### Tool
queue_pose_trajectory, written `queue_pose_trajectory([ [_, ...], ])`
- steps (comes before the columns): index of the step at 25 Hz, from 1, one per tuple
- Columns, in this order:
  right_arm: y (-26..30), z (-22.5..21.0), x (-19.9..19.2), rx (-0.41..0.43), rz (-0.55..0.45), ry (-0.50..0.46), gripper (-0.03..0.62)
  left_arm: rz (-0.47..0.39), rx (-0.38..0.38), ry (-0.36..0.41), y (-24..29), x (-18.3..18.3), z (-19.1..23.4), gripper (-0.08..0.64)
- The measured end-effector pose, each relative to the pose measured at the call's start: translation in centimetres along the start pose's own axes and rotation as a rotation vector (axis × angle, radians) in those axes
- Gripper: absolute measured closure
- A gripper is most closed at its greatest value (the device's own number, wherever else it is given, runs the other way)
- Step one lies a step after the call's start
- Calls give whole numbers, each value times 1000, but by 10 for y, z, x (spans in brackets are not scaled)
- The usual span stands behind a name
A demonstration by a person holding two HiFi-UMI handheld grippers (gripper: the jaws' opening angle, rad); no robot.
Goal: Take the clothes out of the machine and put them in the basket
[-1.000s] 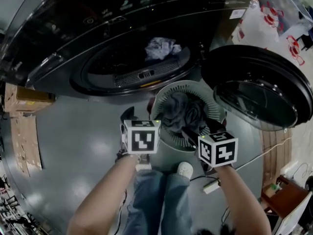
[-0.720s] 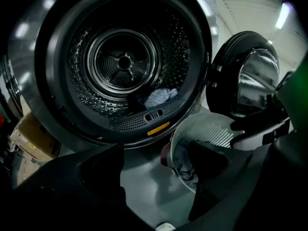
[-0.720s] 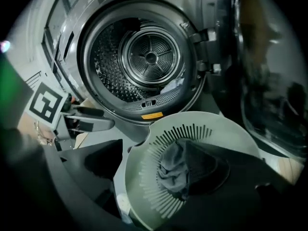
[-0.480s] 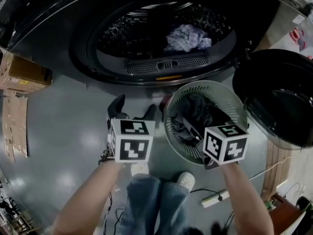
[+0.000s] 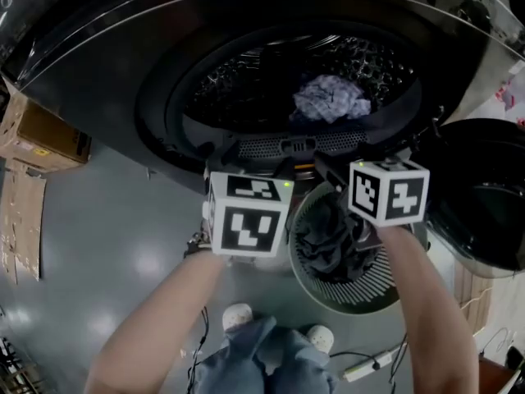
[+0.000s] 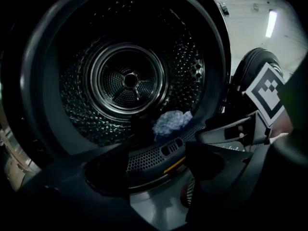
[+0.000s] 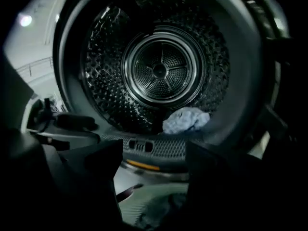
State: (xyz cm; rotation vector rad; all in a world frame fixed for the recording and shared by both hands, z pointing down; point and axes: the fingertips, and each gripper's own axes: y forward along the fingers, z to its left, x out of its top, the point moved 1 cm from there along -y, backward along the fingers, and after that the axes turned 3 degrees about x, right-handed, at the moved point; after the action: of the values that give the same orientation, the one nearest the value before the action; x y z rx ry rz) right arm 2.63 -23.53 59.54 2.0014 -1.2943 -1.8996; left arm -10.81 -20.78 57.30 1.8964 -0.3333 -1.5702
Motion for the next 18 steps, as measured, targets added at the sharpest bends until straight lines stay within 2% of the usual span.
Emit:
queue_pose_trajectory([
  [4,33,-14,36,-69,-7,-141,187,-7,50,-28,20,17,14,189],
  [7,51,-21,51,-100,0,-198,187,-11,106,-72,30,26,31,199],
  [12,78,-32,63,-117,41,-148,187,52,211,-185,35,20,60,224],
  [15,89,-42,62,-159,144,-121,187,73,221,-245,36,12,66,224],
  [18,97,-59,57,-212,241,-92,187,85,214,-258,36,8,60,224],
])
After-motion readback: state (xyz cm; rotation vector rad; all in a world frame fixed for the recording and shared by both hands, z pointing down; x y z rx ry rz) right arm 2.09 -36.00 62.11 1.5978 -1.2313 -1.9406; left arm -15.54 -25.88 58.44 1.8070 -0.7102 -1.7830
